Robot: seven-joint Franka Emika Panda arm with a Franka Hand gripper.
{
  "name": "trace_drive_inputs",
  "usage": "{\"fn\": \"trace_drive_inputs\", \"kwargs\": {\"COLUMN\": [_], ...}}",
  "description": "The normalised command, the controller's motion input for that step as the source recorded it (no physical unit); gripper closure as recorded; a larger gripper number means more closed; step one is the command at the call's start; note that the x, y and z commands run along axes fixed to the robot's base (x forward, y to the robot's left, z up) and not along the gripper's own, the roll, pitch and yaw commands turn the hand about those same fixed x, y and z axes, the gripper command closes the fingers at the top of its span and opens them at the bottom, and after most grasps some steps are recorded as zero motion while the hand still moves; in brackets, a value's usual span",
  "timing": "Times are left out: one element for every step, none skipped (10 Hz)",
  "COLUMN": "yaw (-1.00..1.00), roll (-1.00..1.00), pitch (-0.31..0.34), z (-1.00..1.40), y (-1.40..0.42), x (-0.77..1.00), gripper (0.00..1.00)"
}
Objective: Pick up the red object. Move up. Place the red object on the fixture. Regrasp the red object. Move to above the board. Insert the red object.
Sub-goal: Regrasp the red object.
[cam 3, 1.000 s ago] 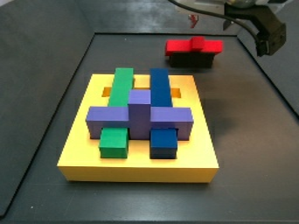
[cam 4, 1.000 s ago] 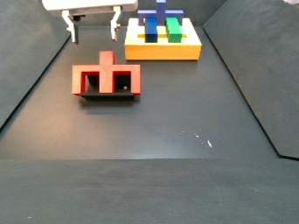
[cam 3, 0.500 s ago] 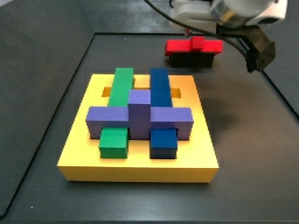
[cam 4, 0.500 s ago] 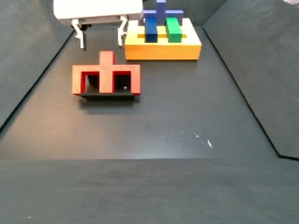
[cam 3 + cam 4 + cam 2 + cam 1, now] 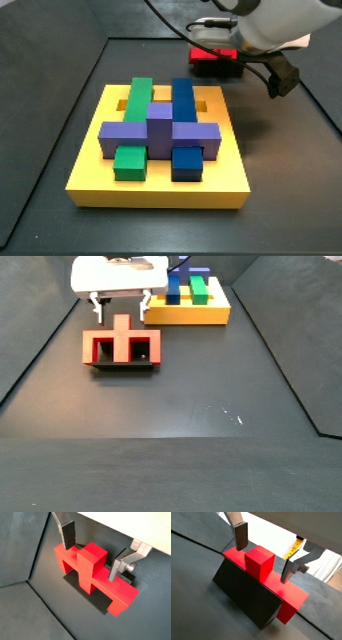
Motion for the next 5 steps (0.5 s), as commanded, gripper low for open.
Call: {"fn": "trace_drive_inputs", "kwargs": {"yaw": [0.08, 0.08, 0.06, 0.03, 0.02], "roll": [0.23, 0.08, 0.0, -0.22, -0.25], "pitch": [0.0, 0.0, 0.0, 0.0, -0.011], "z": [-0.18, -0.11, -0.06, -0.04, -0.03], "y": [0.07, 0.09, 0.09, 0.1, 0.09], "x": [0.0, 0.0, 0.0, 0.0, 0.0], "gripper": [0.0, 0.0, 0.0, 0.0, 0.0]}}
